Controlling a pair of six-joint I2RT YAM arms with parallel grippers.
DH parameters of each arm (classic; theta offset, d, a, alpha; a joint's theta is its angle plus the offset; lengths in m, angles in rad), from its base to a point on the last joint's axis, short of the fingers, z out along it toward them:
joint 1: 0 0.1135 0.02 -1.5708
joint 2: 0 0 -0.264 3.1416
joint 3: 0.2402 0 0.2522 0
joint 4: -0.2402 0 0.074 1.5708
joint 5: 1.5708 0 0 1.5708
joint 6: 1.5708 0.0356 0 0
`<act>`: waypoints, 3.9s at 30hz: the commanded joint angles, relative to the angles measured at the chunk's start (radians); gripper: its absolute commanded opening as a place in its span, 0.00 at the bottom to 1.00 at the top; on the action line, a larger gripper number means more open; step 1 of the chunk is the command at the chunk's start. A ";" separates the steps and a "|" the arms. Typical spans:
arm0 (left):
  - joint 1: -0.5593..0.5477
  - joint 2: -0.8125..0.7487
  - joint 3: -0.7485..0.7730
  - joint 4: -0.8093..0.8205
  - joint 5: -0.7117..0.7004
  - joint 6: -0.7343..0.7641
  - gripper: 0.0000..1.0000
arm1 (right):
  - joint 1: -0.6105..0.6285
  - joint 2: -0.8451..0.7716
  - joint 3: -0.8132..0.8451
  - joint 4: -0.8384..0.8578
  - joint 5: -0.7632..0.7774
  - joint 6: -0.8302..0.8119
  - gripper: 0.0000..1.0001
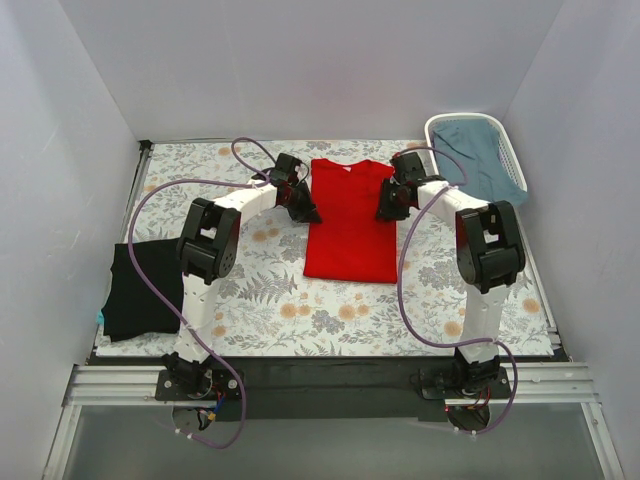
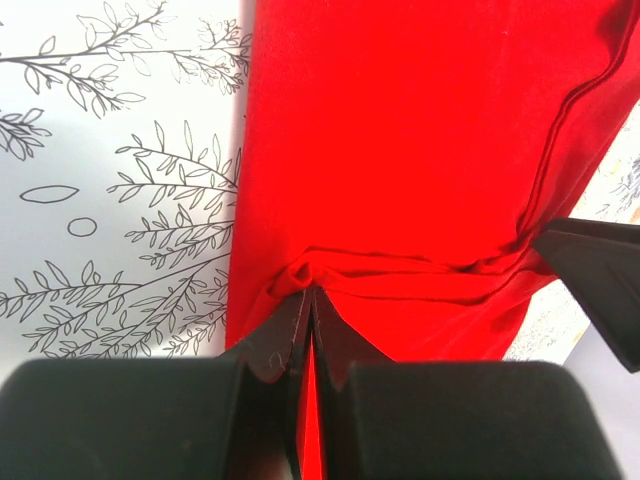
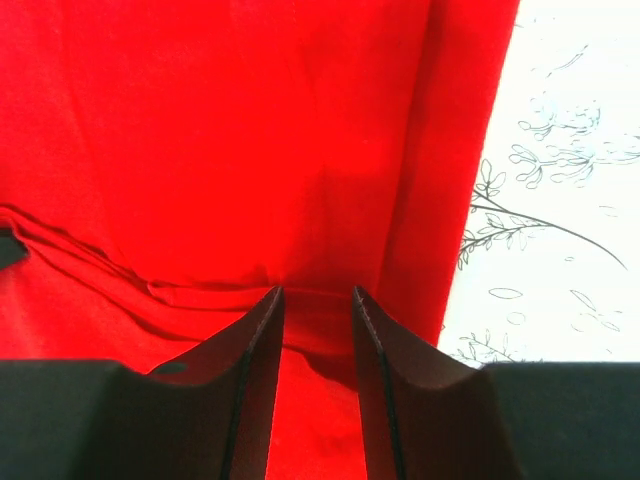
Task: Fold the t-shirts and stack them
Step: Fold the tshirt
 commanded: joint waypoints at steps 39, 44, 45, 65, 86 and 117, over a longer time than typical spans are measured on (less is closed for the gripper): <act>-0.217 -0.379 -0.367 0.151 0.121 -0.033 0.08 | 0.042 -0.118 -0.050 -0.068 0.187 -0.089 0.29; -0.234 -0.356 -0.385 0.155 0.101 -0.038 0.06 | 0.042 -0.101 -0.007 -0.092 0.196 -0.088 0.10; -0.234 -0.354 -0.394 0.158 0.098 -0.038 0.06 | 0.042 -0.098 0.000 -0.098 0.202 -0.092 0.08; -0.229 -0.346 -0.416 0.139 0.027 -0.016 0.05 | 0.013 -0.050 0.036 -0.137 0.202 -0.068 0.12; -0.075 -0.126 -0.123 0.066 -0.059 0.008 0.02 | 0.035 -0.227 -0.050 -0.093 0.073 -0.086 0.45; 0.004 -0.090 -0.032 0.164 0.053 0.001 0.06 | -0.020 -0.120 -0.018 -0.020 0.033 -0.076 0.52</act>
